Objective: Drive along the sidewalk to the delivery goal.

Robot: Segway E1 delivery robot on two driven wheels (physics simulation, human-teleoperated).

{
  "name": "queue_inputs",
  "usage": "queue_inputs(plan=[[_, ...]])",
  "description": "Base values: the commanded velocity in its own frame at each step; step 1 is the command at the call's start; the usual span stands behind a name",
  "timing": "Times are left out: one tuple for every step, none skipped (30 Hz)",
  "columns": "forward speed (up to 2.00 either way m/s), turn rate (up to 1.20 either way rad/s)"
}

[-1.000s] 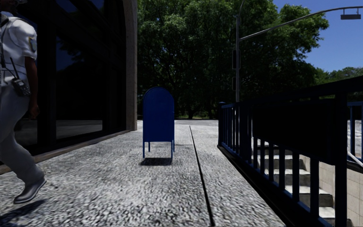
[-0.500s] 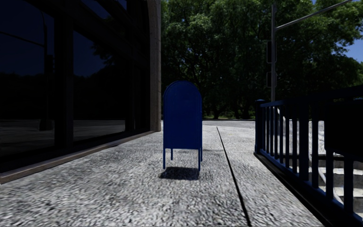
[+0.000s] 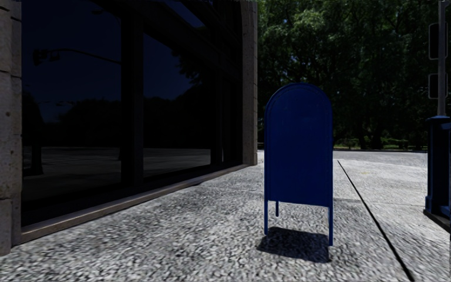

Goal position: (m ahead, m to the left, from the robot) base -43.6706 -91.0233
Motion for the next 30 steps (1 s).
queue_inputs(plan=[[1.1, 0.78], [1.1, 0.78], [1.1, 0.78], [1.1, 0.69], [1.1, 0.5], [1.1, 0.0], [1.1, 0.0], [1.11, 0.0], [1.12, 0.0], [1.12, 0.0], [1.12, 0.0], [1.12, 0.0], [1.12, 0.0], [1.12, 0.0], [1.11, 0.0], [1.11, 0.0], [1.11, -0.01], [1.11, -0.1], [1.11, -0.14], [1.11, -0.14], [1.11, -0.12], [1.11, -0.12], [1.11, 0.0], [1.11, 0.0], [1.11, 0.0], [1.12, 0.0], [1.12, 0.0], [1.12, 0.0], [1.12, 0.0], [1.12, 0.0]])
